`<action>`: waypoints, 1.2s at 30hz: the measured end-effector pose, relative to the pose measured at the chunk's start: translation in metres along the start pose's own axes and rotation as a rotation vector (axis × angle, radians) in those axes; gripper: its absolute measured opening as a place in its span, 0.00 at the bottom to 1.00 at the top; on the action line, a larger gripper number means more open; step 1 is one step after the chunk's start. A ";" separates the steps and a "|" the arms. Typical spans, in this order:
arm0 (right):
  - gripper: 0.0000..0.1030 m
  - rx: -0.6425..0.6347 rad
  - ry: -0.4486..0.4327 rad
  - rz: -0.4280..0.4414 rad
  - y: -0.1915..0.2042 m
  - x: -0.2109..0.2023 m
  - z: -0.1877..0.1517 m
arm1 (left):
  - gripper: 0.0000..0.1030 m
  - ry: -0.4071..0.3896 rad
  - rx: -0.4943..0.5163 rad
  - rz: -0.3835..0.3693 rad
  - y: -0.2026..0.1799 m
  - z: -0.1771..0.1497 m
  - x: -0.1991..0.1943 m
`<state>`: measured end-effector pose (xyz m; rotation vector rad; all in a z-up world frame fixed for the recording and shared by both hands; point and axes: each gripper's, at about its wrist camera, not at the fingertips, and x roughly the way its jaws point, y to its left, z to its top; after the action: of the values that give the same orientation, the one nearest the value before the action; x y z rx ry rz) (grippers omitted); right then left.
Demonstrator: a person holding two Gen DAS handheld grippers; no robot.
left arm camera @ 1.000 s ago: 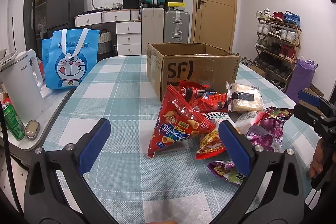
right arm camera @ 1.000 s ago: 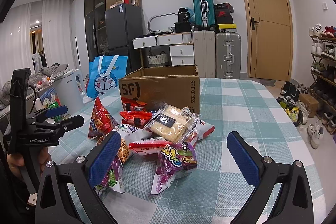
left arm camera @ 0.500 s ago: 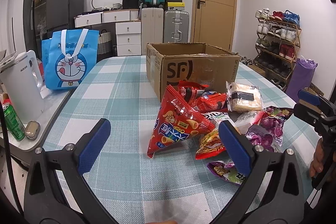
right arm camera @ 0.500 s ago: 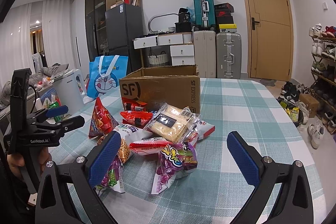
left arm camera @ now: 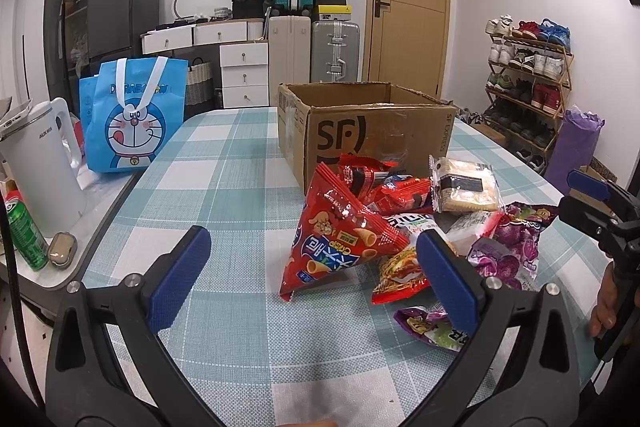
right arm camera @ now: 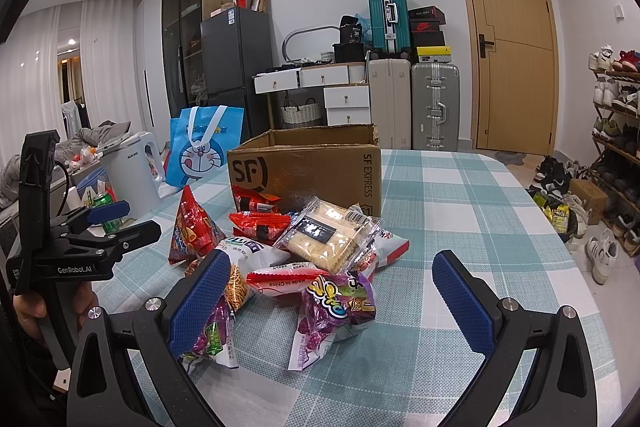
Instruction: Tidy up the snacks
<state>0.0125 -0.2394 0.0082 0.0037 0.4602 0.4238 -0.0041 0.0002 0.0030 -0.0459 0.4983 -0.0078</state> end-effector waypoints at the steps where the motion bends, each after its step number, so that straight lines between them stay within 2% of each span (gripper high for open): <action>1: 1.00 0.000 0.000 0.001 0.000 0.000 0.000 | 1.00 0.000 0.000 0.001 0.000 0.000 0.000; 36: 1.00 0.012 0.011 0.001 -0.001 0.004 0.001 | 1.00 -0.002 0.001 0.000 0.000 0.001 -0.001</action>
<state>0.0165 -0.2387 0.0074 0.0129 0.4735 0.4226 -0.0048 0.0003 0.0047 -0.0445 0.4960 -0.0083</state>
